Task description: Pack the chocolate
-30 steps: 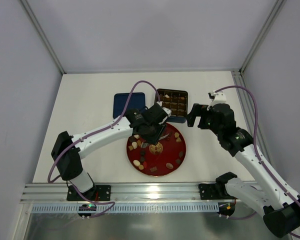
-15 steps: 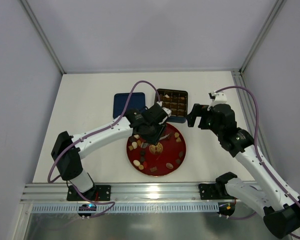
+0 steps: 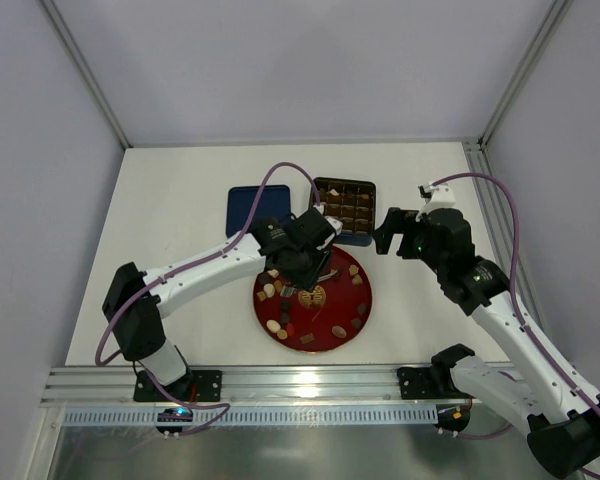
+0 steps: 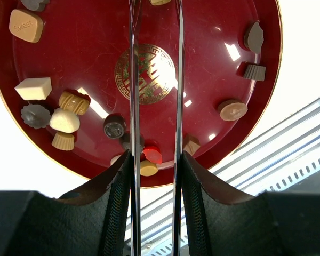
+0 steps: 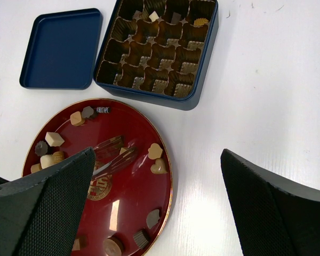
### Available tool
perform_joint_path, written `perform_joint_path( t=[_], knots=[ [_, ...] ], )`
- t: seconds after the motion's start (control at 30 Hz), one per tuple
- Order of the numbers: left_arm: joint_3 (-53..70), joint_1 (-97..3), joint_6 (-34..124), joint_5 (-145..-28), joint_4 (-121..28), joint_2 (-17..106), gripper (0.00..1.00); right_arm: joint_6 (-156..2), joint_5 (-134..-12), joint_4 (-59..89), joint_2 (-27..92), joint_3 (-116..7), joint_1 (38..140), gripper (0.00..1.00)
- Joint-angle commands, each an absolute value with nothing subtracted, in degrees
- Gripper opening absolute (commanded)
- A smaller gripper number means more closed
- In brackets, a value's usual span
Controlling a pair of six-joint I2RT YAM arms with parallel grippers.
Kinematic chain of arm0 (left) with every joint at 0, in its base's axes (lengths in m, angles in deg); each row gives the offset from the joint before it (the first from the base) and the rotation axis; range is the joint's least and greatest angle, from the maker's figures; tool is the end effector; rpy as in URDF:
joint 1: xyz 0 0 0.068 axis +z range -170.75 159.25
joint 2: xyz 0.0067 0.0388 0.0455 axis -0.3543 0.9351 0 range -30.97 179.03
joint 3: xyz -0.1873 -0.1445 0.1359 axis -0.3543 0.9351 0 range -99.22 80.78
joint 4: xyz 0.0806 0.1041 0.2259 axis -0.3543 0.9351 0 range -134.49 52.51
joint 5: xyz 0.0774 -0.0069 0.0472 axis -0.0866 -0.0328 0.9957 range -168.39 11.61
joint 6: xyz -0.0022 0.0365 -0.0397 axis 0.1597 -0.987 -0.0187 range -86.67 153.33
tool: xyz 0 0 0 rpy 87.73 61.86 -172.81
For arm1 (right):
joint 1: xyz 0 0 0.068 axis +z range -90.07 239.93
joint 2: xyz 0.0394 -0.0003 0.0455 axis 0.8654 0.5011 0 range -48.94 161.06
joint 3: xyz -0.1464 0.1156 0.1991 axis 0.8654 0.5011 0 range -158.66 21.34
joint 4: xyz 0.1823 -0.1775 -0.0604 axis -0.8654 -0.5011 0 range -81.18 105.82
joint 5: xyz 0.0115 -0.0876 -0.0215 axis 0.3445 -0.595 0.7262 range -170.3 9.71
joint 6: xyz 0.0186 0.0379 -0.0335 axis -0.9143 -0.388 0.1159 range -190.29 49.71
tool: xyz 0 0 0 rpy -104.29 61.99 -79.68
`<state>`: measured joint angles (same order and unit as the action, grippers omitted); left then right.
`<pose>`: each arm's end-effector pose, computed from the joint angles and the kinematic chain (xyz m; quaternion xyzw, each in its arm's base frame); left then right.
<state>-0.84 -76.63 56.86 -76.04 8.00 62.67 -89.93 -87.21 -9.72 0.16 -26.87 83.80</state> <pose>0.1898 -0.2774 0.2857 0.2673 0.9378 -0.1255 0.1824 0.1764 0.0735 0.3205 0.0004 0.8492 0.1472 0.5072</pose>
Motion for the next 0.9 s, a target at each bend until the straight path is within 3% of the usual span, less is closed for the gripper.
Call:
perform_joint_path(
  t=[0.0,0.47,0.87],
  knots=[
    [-1.3,-77.0,56.2,-76.6,8.2,61.8,0.39,-90.2,-87.6,-8.8,-0.6,-27.3,83.7,1.00],
    [-2.3,-78.0,55.6,-75.9,9.3,63.2,0.38,-90.2,-87.7,-8.7,-0.7,-27.0,83.7,1.00],
    [-3.1,-78.0,55.8,-72.9,9.5,62.8,0.26,-90.2,-87.8,-8.7,-0.9,-26.8,83.7,1.00]
  ],
)
